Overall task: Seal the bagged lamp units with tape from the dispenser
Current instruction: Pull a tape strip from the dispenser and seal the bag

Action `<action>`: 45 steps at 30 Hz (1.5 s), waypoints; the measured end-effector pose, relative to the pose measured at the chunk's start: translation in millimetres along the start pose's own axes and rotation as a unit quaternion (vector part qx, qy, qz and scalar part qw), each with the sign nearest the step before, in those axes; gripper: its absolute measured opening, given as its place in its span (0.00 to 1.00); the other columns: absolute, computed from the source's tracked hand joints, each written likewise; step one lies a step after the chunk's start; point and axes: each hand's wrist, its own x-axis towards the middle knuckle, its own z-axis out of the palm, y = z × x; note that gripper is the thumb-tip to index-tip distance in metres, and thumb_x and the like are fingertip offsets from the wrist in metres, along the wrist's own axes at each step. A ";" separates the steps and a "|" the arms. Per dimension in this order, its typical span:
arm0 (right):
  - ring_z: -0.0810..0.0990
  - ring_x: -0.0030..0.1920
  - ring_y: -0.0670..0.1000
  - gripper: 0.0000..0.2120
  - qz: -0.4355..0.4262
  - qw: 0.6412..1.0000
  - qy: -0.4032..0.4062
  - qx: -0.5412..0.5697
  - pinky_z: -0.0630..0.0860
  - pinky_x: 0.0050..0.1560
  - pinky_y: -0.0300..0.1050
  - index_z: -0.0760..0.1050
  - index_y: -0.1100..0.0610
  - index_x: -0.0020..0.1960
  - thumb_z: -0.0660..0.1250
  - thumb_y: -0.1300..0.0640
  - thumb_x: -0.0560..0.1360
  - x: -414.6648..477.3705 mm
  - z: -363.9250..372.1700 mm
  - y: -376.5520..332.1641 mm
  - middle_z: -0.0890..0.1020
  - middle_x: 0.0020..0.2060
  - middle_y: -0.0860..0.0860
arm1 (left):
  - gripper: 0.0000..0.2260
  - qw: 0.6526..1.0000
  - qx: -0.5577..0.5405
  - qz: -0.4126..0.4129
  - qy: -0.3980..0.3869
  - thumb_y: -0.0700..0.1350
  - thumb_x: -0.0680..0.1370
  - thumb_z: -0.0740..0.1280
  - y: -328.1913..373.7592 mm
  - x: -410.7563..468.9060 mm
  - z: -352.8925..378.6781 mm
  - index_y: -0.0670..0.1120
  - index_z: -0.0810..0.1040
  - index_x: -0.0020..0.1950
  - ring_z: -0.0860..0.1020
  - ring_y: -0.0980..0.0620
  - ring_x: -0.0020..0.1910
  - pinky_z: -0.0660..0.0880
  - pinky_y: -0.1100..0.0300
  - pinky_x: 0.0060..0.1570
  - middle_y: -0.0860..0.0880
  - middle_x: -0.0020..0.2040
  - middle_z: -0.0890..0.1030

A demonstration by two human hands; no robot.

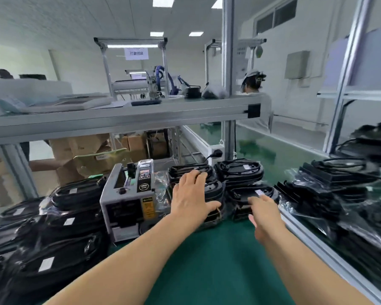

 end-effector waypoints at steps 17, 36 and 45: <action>0.78 0.60 0.61 0.29 -0.025 0.988 -0.071 -0.138 0.76 0.63 0.54 0.74 0.62 0.66 0.72 0.44 0.73 43.6 81.5 3.4 0.79 0.62 0.59 | 0.50 0.974 0.062 -0.128 -0.176 0.51 0.69 0.80 -38.4 30.6 16.4 0.54 0.50 0.81 0.41 0.42 0.80 0.61 0.39 0.73 0.47 0.81 0.39; 0.85 0.52 0.63 0.18 -0.008 0.945 -0.203 0.255 0.81 0.54 0.57 0.77 0.58 0.62 0.74 0.59 0.73 -104.7 31.4 19.2 0.85 0.52 0.61 | 0.38 0.990 -0.116 -0.046 0.068 0.54 0.72 0.74 -13.1 -141.2 10.2 0.56 0.60 0.79 0.47 0.52 0.79 0.54 0.60 0.74 0.64 0.75 0.46; 0.82 0.60 0.48 0.33 -0.163 0.899 -0.407 0.012 0.80 0.58 0.44 0.78 0.38 0.61 0.83 0.42 0.58 -177.9 4.0 32.4 0.84 0.59 0.46 | 0.34 0.981 -0.142 -0.010 0.136 0.57 0.60 0.75 -22.7 -248.8 -28.6 0.51 0.72 0.63 0.81 0.50 0.58 0.77 0.65 0.54 0.46 0.66 0.75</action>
